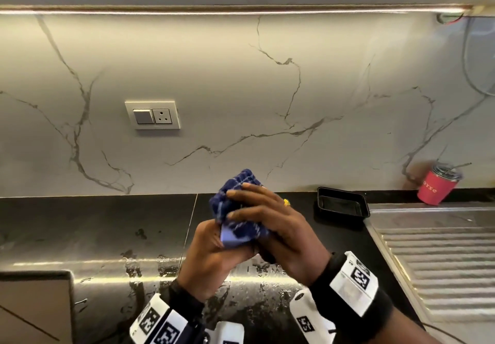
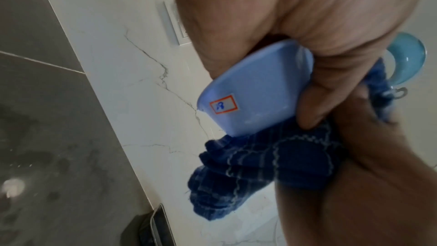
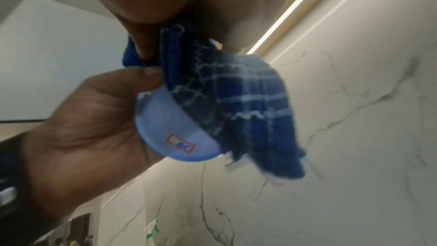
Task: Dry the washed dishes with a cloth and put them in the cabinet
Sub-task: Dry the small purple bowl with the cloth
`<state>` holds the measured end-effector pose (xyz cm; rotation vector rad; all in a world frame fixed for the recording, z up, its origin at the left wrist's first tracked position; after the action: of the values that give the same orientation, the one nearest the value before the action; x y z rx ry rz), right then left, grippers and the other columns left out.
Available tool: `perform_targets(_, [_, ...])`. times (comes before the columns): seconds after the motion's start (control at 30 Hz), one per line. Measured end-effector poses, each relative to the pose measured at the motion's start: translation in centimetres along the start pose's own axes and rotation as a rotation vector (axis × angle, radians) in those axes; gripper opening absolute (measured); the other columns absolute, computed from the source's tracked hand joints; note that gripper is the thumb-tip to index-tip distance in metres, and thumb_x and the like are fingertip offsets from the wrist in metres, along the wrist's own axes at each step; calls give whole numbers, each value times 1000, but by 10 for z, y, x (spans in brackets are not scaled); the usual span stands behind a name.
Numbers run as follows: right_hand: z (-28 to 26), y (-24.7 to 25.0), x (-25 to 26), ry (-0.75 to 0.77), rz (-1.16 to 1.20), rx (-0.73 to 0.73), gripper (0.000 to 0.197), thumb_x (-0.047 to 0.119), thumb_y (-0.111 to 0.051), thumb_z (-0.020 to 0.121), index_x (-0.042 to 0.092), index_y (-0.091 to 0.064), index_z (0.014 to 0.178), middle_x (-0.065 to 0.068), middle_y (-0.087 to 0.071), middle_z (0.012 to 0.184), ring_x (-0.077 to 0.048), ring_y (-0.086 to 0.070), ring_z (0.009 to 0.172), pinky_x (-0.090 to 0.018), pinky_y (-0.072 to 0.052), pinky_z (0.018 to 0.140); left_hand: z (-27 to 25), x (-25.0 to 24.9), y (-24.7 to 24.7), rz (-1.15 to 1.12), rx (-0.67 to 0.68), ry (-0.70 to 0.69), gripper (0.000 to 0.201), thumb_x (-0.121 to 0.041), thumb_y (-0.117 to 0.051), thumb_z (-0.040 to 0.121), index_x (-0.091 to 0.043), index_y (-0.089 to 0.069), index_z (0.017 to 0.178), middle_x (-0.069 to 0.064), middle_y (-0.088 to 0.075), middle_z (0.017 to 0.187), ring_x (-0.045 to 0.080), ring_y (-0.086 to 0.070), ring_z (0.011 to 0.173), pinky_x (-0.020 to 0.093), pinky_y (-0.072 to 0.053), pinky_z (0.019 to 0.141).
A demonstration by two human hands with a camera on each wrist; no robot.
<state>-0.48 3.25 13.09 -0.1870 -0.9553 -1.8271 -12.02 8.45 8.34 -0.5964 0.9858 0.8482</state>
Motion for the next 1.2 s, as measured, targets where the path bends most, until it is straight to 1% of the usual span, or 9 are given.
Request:
perform_targets(0.13, [-10,10,-45,-441,541,-257,31,0,-46,97,6,-63,123,-4,-63,134,-23,-55,130,-56,-39,111,-2,14,-5,-79,-15,110,31,-13,-81,72,3,-69,96,37,-56,89,47,-56,74,52,-46,69])
perform_targets(0.37, [-4,1,9,60,-122,22,26,5,-58,94,11,-71,116,-1,-54,144,-26,-33,146,-49,-27,118,6,-4,-15,-209,13,35,49,-16,-87,70,-27,-75,117,11,-73,117,31,-69,110,44,-57,87])
perform_targets(0.47, [-5,14,-23,-147,232,-107,34,-13,-51,92,4,-68,116,-5,-59,138,-24,-47,137,-46,-37,112,6,2,-15,-130,25,73,32,-6,-81,74,-8,-74,105,18,-71,99,36,-66,92,53,-53,79])
perform_targets(0.57, [-13,17,-51,-438,554,-258,33,-8,-45,98,6,-64,121,-5,-65,130,-21,-58,126,-45,-43,107,4,9,-18,-131,8,143,32,-8,-81,72,3,-70,99,36,-57,92,38,-57,82,54,-46,74])
perform_targets(0.77, [-13,4,2,30,-49,41,29,4,-58,93,10,-70,118,-1,-52,147,-27,-31,147,-48,-28,118,3,0,-16,-186,19,80,43,-6,-79,75,-16,-74,116,17,-72,117,37,-68,111,45,-56,91])
perform_targets(0.87, [-10,14,-25,-174,265,-84,33,-10,-50,92,3,-67,117,-4,-58,140,-24,-45,139,-52,-36,114,2,7,-17,-122,41,147,32,-9,-81,75,-10,-74,105,16,-71,102,34,-65,95,49,-53,81])
perform_targets(1.0, [-15,14,-50,-386,441,-220,33,-8,-45,96,4,-65,120,-3,-63,134,-21,-54,131,-52,-39,112,-1,15,-22,-312,14,279,82,-65,-84,66,0,-71,113,25,-69,112,40,-64,100,54,-52,83])
perform_targets(1.1, [-11,10,-30,-216,163,-113,37,-9,-51,91,7,-68,119,-3,-57,141,-22,-47,137,-52,-37,112,1,11,-24,-568,18,329,122,-90,-62,61,3,-54,140,29,-55,140,42,-56,126,56,-46,105])
perform_targets(1.2, [-12,-3,-3,31,-199,86,29,2,-57,97,12,-69,122,-1,-51,148,-27,-32,147,-48,-33,116,1,7,-18,-767,-45,315,127,-92,-52,64,5,-46,145,27,-56,134,37,-58,119,46,-50,100])
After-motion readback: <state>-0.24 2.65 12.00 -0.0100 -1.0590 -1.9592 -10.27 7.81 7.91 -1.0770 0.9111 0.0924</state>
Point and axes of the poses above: each hand's wrist, its own z-axis towards the middle knuckle, its own y-axis out of the back of the hand, x = y × z, the point moved 7 cm from there along z, towards the middle knuckle
